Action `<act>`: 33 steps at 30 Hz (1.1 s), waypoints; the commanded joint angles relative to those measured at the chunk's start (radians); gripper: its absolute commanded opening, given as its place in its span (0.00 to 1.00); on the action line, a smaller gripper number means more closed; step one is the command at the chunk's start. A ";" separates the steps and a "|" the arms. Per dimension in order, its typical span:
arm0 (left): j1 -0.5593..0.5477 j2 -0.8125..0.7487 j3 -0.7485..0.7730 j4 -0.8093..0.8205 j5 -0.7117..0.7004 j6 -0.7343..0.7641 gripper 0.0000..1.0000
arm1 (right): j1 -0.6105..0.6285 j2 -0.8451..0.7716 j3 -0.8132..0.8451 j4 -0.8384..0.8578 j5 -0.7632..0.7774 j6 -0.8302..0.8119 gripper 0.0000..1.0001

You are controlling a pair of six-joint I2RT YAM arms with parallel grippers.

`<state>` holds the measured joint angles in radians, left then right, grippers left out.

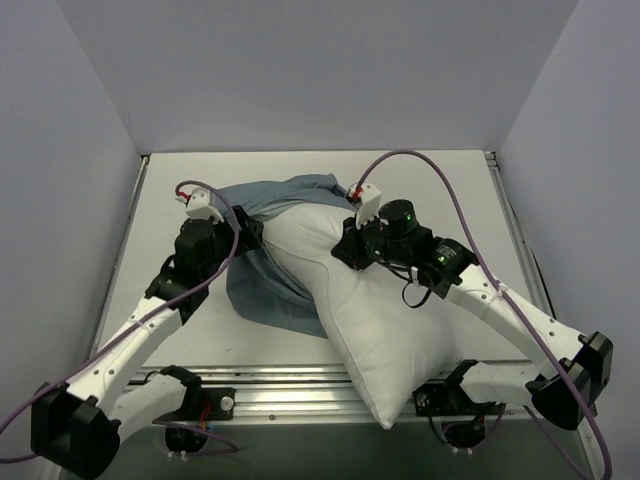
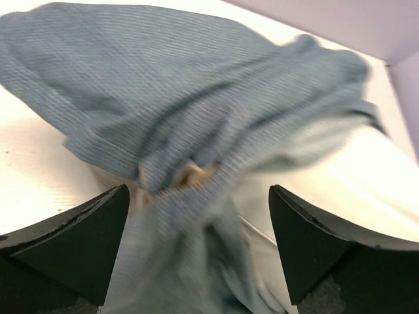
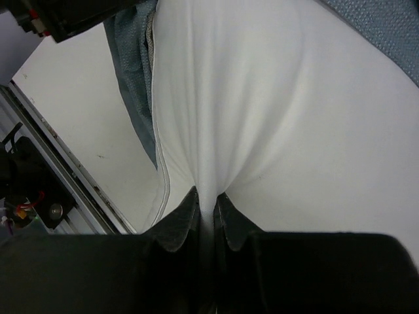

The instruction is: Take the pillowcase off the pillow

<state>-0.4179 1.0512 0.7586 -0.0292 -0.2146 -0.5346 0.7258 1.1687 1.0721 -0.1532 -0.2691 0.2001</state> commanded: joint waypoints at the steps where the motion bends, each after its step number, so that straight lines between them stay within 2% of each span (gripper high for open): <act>1: -0.019 -0.112 -0.023 -0.011 0.093 -0.030 0.96 | 0.004 0.022 0.132 0.181 -0.070 0.039 0.00; 5: -0.045 -0.201 -0.113 -0.028 0.149 -0.077 0.96 | 0.004 0.057 0.176 0.175 -0.084 0.030 0.00; 9: -0.064 -0.212 -0.192 0.012 0.176 -0.145 0.96 | 0.004 0.075 0.196 0.178 -0.093 0.035 0.00; 11: -0.067 -0.197 -0.235 0.090 0.179 -0.162 0.95 | 0.004 0.086 0.204 0.191 -0.105 0.051 0.00; 18: -0.091 -0.037 -0.278 0.175 0.138 -0.194 0.88 | 0.006 0.108 0.239 0.204 -0.136 0.074 0.00; 23: -0.093 -0.045 -0.312 0.151 0.025 -0.196 0.69 | 0.004 0.100 0.267 0.163 -0.113 0.052 0.00; 24: -0.091 -0.054 -0.317 0.143 0.009 -0.199 0.69 | 0.003 0.097 0.278 0.158 -0.098 0.041 0.00; 25: -0.090 -0.065 -0.323 0.132 -0.017 -0.199 0.70 | 0.003 0.094 0.281 0.135 -0.067 0.023 0.00; 26: -0.091 -0.095 -0.323 0.118 -0.020 -0.199 0.79 | 0.001 0.092 0.284 0.106 -0.056 0.015 0.00; 29: -0.091 -0.178 -0.338 0.141 0.001 -0.174 0.92 | -0.005 0.095 0.282 0.099 -0.047 0.010 0.00; 33: -0.094 -0.289 -0.352 0.166 0.078 -0.140 0.95 | -0.005 0.111 0.272 0.118 -0.047 0.019 0.00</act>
<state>-0.5091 0.8310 0.4095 0.1238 -0.1787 -0.7197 0.7197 1.3247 1.2655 -0.2024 -0.2848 0.2089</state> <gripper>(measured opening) 0.949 0.043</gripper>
